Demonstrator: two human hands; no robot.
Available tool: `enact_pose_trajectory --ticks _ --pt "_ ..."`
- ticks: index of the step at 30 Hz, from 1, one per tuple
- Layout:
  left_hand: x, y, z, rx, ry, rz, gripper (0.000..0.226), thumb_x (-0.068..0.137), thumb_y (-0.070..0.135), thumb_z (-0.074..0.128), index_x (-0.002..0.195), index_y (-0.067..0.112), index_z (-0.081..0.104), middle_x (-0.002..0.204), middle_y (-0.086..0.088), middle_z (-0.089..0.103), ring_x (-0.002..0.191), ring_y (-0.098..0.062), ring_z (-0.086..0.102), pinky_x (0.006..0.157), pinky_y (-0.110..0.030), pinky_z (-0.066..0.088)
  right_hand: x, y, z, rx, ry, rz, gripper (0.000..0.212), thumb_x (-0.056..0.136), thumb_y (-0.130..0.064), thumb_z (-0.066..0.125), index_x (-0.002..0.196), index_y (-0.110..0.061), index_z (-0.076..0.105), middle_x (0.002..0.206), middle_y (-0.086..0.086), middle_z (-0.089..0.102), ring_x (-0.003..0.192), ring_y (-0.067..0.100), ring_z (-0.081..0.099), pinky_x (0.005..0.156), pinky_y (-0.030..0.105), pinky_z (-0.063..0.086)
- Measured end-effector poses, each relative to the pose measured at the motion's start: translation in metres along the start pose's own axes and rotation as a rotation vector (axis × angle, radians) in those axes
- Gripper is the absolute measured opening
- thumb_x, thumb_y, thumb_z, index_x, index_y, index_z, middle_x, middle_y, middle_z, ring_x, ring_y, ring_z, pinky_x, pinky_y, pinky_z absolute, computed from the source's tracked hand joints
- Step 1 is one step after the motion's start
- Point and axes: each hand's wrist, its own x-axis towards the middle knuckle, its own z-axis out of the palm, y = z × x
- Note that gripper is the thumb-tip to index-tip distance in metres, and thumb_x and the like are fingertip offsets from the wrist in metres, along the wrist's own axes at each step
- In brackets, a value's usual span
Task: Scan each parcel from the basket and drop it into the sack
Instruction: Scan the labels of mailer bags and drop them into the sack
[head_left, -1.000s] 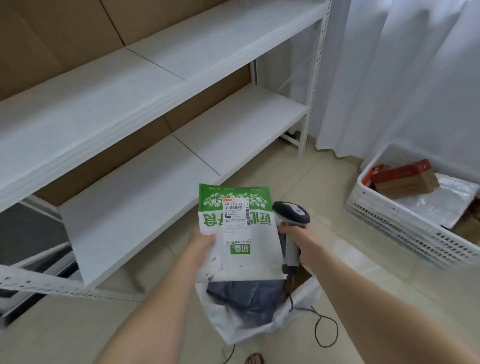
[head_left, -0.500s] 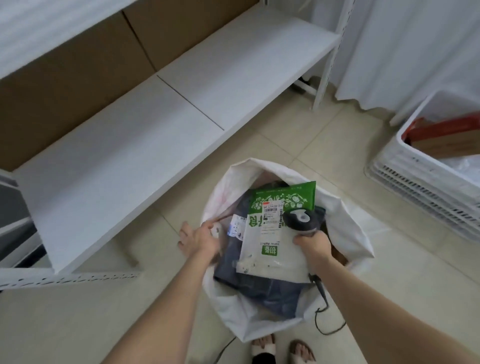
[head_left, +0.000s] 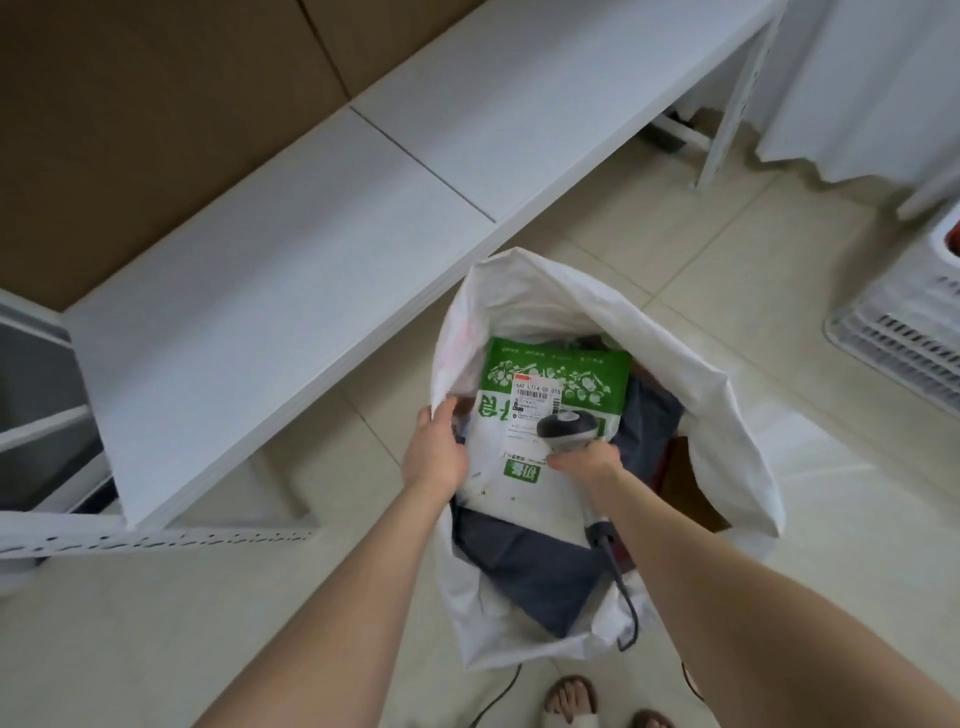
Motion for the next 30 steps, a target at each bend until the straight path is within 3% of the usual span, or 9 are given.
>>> enact_pose_trajectory --ticks 4,8,11,13,15,18,23,25,30 --pt "0.006 0.001 0.004 -0.029 -0.027 -0.055 0.048 0.093 0.012 0.046 0.138 0.029 0.047 0.142 -0.008 0.033 0.115 -0.032 0.053 0.092 -0.035 0.046 -0.002 0.006 -0.013 -0.005 -0.022 0.039 0.087 0.085 -0.033 0.075 0.147 0.004 0.027 0.151 0.018 0.024 0.137 0.035 0.035 0.114 0.039 0.032" --pt "-0.007 0.024 -0.002 0.007 -0.048 -0.093 0.04 0.093 0.017 0.049 0.131 0.029 0.055 0.142 -0.008 0.031 0.122 -0.03 0.045 0.102 -0.034 0.039 -0.021 0.01 -0.041 0.127 -0.039 0.022 0.074 0.074 -0.029 0.083 0.132 0.004 0.051 0.138 0.014 0.051 0.124 0.032 0.051 0.108 0.042 0.041" --pt "-0.025 0.051 -0.019 0.063 -0.048 -0.102 0.04 0.094 0.022 0.051 0.133 0.03 0.053 0.145 -0.008 0.027 0.13 -0.029 0.036 0.105 -0.035 0.034 -0.055 0.009 -0.069 0.252 -0.076 -0.001 0.031 0.081 -0.006 0.077 0.106 0.0 0.059 0.099 0.007 0.061 0.092 0.023 0.059 0.079 0.03 0.052" --pt "-0.039 0.072 -0.035 0.06 -0.08 -0.077 0.04 0.094 0.019 0.051 0.133 0.027 0.053 0.143 -0.009 0.029 0.129 -0.029 0.036 0.103 -0.035 0.036 -0.083 0.004 -0.089 0.302 -0.1 -0.051 0.019 0.083 0.0 0.073 0.097 0.0 0.061 0.082 0.006 0.059 0.071 0.017 0.058 0.057 0.023 0.052" --pt "-0.055 0.095 -0.051 0.061 -0.103 -0.052 0.04 0.093 0.015 0.052 0.132 0.025 0.053 0.139 -0.009 0.034 0.125 -0.029 0.042 0.102 -0.035 0.038 -0.111 -0.004 -0.111 0.334 -0.099 -0.105 0.011 0.084 0.002 0.07 0.081 -0.001 0.06 0.07 0.009 0.057 0.059 0.016 0.053 0.046 0.022 0.048" --pt "-0.081 0.131 -0.075 0.08 -0.131 -0.013 0.04 0.092 0.018 0.055 0.131 0.027 0.053 0.137 -0.009 0.034 0.117 -0.029 0.049 0.103 -0.04 0.043 -0.155 -0.017 -0.148 0.351 -0.091 -0.148 0.016 0.083 0.003 0.069 0.072 -0.003 0.058 0.066 0.011 0.056 0.055 0.017 0.051 0.05 0.024 0.047" --pt "-0.124 0.196 -0.117 0.044 -0.119 0.081 0.034 0.09 0.017 0.054 0.122 0.028 0.06 0.135 -0.009 0.037 0.1 -0.028 0.058 0.092 -0.045 0.051 -0.238 -0.035 -0.22 0.435 -0.09 -0.231 0.011 0.087 -0.001 0.064 0.081 -0.006 0.057 0.065 0.007 0.054 0.056 0.015 0.05 0.051 0.024 0.046" --pt "-0.141 0.226 -0.131 0.022 -0.103 0.149 0.035 0.09 0.012 0.057 0.123 0.024 0.061 0.136 -0.009 0.037 0.104 -0.028 0.057 0.097 -0.04 0.049 -0.268 -0.038 -0.249 0.452 -0.055 -0.243 0.009 0.088 -0.004 0.064 0.085 -0.007 0.056 0.065 0.006 0.055 0.057 0.015 0.05 0.058 0.029 0.045" --pt "-0.185 0.295 -0.162 0.018 -0.118 0.334 0.038 0.092 0.009 0.053 0.127 0.022 0.058 0.14 -0.011 0.036 0.118 -0.028 0.05 0.107 -0.037 0.039 -0.33 -0.04 -0.315 0.558 0.116 -0.245 0.01 0.088 -0.007 0.064 0.082 -0.007 0.056 0.06 0.006 0.055 0.052 0.015 0.051 0.058 0.03 0.045"
